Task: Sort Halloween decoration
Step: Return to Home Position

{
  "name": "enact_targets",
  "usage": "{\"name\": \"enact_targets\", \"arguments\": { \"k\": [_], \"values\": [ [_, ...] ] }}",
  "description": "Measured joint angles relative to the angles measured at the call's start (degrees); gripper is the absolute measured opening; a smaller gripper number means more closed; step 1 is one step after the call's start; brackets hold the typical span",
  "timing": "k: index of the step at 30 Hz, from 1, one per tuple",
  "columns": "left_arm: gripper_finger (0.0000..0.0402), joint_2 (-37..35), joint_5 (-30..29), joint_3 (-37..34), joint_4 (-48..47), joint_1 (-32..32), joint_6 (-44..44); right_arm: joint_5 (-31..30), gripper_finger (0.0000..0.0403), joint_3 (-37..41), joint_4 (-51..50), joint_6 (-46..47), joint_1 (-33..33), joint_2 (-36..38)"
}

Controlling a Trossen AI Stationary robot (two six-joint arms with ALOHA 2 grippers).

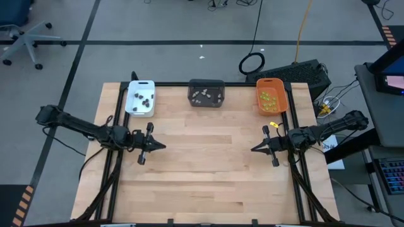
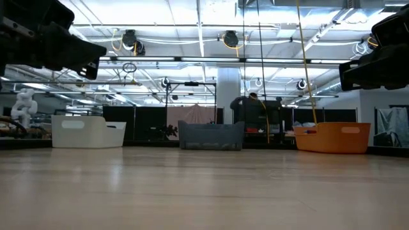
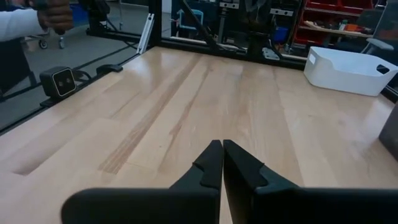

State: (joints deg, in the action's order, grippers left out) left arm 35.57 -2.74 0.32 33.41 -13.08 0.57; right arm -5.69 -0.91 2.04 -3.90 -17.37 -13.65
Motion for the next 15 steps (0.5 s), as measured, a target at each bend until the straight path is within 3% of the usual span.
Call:
{"name": "enact_targets", "arguments": {
  "k": [15],
  "values": [
    [0.0000,-23.49,3.66,-0.02,-24.91,3.34,2.83,-0.13,0.0000,0.02,0.37,-1.36,0.00,4.31]
  ]
}}
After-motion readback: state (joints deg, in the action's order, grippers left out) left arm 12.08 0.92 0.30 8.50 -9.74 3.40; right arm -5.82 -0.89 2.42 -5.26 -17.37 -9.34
